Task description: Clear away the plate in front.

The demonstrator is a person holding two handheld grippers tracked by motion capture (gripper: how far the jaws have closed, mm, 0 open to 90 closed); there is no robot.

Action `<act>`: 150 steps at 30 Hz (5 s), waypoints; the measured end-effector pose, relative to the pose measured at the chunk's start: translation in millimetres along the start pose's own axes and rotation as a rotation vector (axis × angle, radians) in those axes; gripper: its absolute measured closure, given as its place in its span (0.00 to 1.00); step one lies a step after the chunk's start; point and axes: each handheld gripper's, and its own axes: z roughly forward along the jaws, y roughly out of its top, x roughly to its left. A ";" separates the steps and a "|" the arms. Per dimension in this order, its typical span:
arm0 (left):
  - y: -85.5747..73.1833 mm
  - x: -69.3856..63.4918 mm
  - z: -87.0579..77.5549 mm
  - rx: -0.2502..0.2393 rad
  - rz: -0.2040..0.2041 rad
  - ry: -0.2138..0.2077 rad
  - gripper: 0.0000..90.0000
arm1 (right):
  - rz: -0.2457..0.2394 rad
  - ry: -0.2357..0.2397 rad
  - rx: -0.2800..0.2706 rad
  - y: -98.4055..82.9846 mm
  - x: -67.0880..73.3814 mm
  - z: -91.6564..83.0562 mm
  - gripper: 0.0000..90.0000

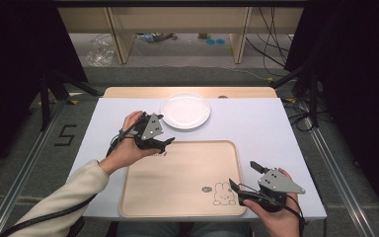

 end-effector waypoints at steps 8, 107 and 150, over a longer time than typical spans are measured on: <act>0.8 3.9 10.7 0.017 0.005 0.006 0.19 | 0.001 0.003 0.003 0.0 0.1 0.0 0.17; 2.7 -2.8 146.2 0.454 0.293 -0.044 0.86 | 0.000 0.017 -0.005 -2.7 -2.2 2.2 0.18; 27.9 8.6 105.1 0.318 0.396 0.151 0.97 | 0.024 0.039 0.004 -2.4 -2.1 1.3 0.19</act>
